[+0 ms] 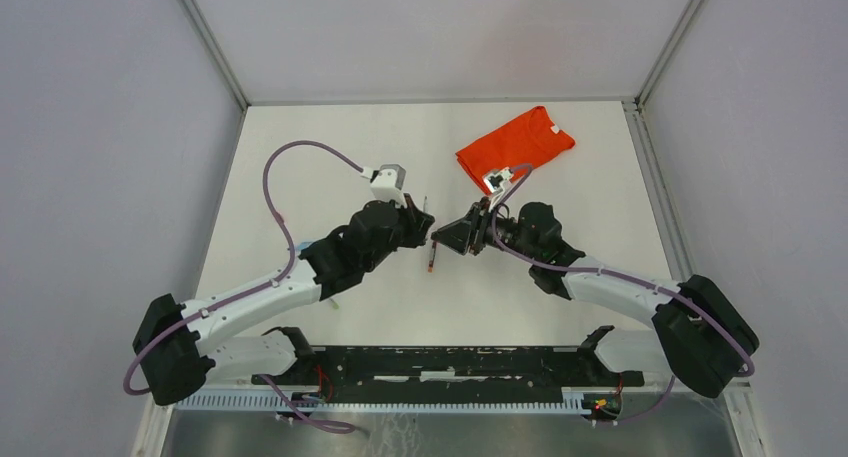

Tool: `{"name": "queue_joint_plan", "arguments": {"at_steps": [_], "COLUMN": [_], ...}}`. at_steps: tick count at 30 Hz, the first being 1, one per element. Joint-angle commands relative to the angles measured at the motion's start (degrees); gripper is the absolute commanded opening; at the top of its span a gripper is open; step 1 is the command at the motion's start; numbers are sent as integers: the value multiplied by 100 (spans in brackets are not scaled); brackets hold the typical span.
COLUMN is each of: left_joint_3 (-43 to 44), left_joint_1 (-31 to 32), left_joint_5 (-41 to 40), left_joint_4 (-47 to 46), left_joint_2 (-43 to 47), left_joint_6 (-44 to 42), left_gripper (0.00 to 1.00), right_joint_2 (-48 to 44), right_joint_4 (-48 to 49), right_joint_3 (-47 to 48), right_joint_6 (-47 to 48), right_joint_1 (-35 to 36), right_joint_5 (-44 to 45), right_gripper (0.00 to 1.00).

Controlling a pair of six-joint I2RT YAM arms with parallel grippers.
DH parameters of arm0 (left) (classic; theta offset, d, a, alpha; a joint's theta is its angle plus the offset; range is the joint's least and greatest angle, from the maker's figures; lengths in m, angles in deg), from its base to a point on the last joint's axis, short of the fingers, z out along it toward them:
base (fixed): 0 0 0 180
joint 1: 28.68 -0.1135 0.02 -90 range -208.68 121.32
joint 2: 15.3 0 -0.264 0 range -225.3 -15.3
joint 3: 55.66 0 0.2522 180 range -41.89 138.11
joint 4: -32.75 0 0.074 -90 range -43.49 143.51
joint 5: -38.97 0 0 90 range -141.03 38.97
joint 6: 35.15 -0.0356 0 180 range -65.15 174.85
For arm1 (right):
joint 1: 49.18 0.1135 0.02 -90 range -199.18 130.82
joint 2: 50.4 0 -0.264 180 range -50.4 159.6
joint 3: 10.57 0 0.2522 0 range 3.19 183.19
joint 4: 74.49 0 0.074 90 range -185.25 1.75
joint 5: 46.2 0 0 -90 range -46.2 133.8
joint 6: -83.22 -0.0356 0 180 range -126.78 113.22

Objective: Insert the pens into the pen caps
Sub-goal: Pick up the pen from the center of the board, then pick up the pen cap from the center of the board.

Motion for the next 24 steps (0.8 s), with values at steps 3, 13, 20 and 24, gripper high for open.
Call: {"name": "queue_joint_plan", "arguments": {"at_steps": [3,13,20,24], "left_joint_3": [-18,-104,-156,-274], "left_joint_1": [-1017,-1685,-1684,-1681], "left_joint_5": [263,-52,-1254,-1712], "left_joint_4": [183,716,1080,1132], "left_joint_2": [378,1348,2176,2617], "left_joint_6": [-678,-1373,-1358,-1202], "left_gripper": [2,2,2,2], "right_joint_2": [-279,1457,3218,4148], "right_joint_4": [-1876,-4403,-5840,-6585], "right_joint_3": [626,3037,5089,6086], "right_joint_6": [1364,1738,1884,1891], "right_joint_1": [15,892,1290,1405], "right_joint_5": [942,2737,3425,3616], "right_gripper": [48,56,58,57]}}
